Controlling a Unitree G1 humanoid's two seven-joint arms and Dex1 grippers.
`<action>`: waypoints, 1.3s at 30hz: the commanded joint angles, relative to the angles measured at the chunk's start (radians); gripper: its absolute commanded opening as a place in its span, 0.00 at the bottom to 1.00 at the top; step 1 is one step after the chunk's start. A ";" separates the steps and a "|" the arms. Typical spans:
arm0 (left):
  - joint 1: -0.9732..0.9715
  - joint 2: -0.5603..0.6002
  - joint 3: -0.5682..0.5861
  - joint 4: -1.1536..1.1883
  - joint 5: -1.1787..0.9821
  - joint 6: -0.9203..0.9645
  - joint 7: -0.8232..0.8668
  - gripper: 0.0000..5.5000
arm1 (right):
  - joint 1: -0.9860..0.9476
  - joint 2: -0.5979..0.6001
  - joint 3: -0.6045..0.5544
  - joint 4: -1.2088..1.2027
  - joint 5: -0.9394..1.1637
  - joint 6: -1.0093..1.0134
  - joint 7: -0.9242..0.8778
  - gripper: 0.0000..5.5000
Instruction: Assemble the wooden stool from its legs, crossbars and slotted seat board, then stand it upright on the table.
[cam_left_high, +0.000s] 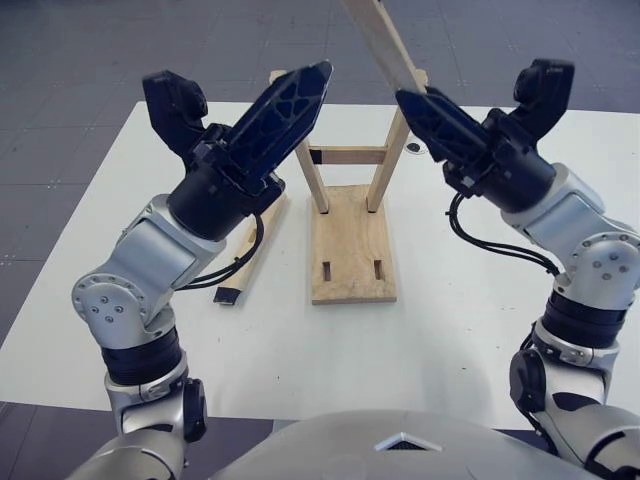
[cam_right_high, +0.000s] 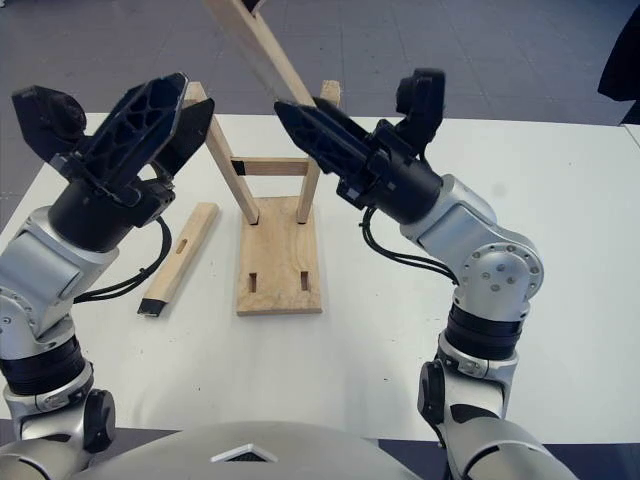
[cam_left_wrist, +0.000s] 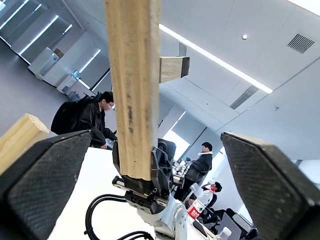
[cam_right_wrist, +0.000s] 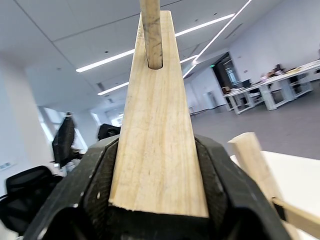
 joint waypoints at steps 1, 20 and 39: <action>0.018 0.029 -0.040 -0.018 -0.022 -0.003 0.014 0.87 | 0.027 -0.021 0.026 -0.008 0.086 0.040 0.043 0.37; 0.054 0.089 -0.053 -0.040 -0.117 -0.033 -0.078 0.65 | 0.104 -0.081 0.143 -0.066 0.166 0.051 0.090 0.37; 0.115 0.169 -0.077 -0.035 -0.049 -0.030 -0.170 0.42 | 0.104 -0.143 0.169 -0.063 0.148 0.042 0.131 0.37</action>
